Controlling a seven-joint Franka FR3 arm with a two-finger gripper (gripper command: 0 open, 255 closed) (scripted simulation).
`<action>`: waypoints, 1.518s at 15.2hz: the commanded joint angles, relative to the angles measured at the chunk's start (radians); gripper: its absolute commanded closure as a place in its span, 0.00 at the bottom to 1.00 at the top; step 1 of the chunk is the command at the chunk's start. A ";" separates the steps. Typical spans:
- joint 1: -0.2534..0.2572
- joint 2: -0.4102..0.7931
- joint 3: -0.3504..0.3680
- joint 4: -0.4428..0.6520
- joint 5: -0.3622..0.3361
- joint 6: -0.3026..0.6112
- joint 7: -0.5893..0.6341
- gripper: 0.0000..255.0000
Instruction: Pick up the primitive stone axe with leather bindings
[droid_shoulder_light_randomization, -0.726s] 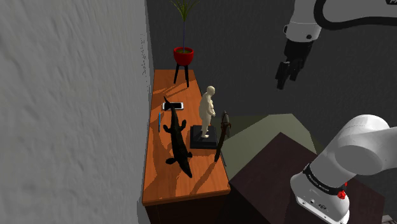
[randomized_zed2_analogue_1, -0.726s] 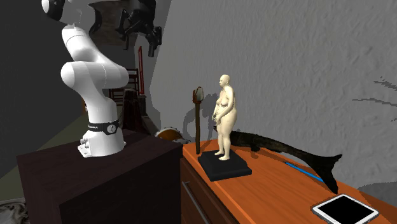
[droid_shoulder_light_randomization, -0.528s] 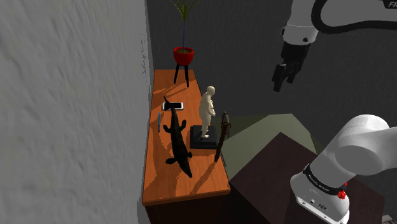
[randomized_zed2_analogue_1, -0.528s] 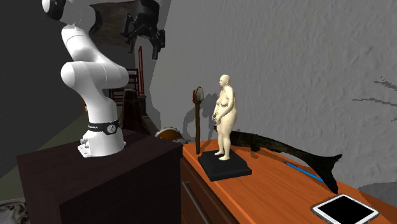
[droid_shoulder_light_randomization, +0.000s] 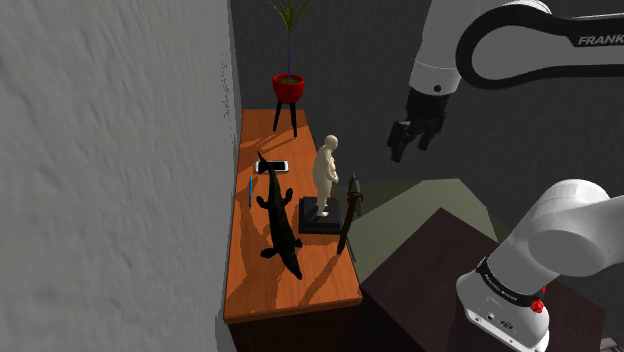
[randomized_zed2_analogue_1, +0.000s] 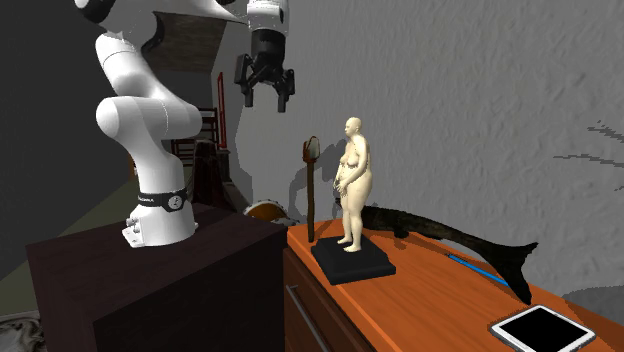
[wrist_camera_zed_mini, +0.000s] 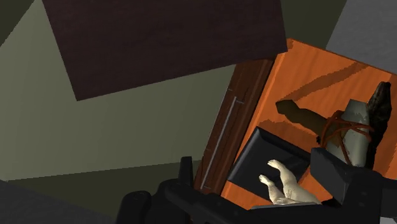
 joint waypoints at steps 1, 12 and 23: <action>0.004 0.042 0.047 0.004 0.026 0.062 0.068 0.00; -0.015 0.261 0.238 0.057 0.049 0.317 0.336 0.00; -0.018 0.292 0.254 0.004 0.047 0.400 0.345 1.00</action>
